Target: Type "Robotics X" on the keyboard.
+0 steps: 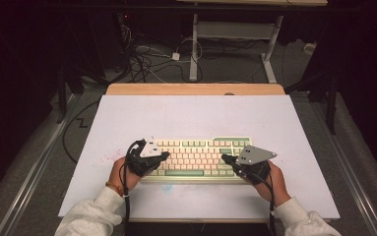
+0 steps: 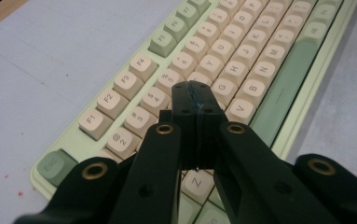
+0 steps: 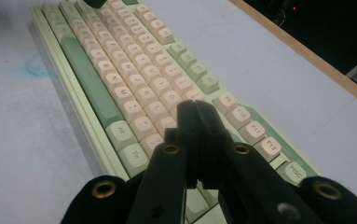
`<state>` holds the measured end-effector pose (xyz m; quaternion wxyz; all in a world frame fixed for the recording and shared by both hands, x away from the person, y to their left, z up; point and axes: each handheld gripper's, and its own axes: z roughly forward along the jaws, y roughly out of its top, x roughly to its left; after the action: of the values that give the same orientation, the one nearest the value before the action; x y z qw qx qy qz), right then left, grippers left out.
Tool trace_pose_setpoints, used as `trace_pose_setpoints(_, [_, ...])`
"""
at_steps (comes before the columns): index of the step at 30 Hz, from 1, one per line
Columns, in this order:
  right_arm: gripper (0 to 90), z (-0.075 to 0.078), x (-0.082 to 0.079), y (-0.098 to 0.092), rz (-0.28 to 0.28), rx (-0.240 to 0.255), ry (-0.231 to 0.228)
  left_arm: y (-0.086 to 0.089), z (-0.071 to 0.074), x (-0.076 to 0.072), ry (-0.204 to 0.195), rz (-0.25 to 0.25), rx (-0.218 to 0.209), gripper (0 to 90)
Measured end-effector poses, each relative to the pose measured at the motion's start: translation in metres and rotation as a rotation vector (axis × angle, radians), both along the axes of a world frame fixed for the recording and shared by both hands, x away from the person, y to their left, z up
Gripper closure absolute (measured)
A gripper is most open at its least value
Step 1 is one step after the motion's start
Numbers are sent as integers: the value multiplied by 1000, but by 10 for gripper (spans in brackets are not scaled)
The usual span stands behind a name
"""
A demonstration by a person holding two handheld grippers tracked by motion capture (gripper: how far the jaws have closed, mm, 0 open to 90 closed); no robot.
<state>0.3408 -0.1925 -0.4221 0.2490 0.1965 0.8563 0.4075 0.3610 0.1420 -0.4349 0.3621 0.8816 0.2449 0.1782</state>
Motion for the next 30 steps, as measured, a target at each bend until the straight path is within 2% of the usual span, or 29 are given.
trace_pose_setpoints(2, [900, 0, -1, 0, 0, 1, 2, -2, 1, 2, -18, 4, 2, 873])
trace_pose_setpoints(4, [900, 0, -1, 1, 2, -2, 0, -5, 1, 3, -25, 7, 24, 873])
trace_pose_setpoints(9, [900, 0, -2, 0, 2, 0, -2, -13, 2, 6, -10, -14, 28, 873])
trace_pose_setpoints(16, [900, 0, -5, -6, -7, -5, -3, -22, -1, 11, 7, -40, 64, 872])
trace_pose_setpoints(30, [900, 0, -12, -16, -23, -4, 1, -28, -5, 19, 26, -35, 85, 872])
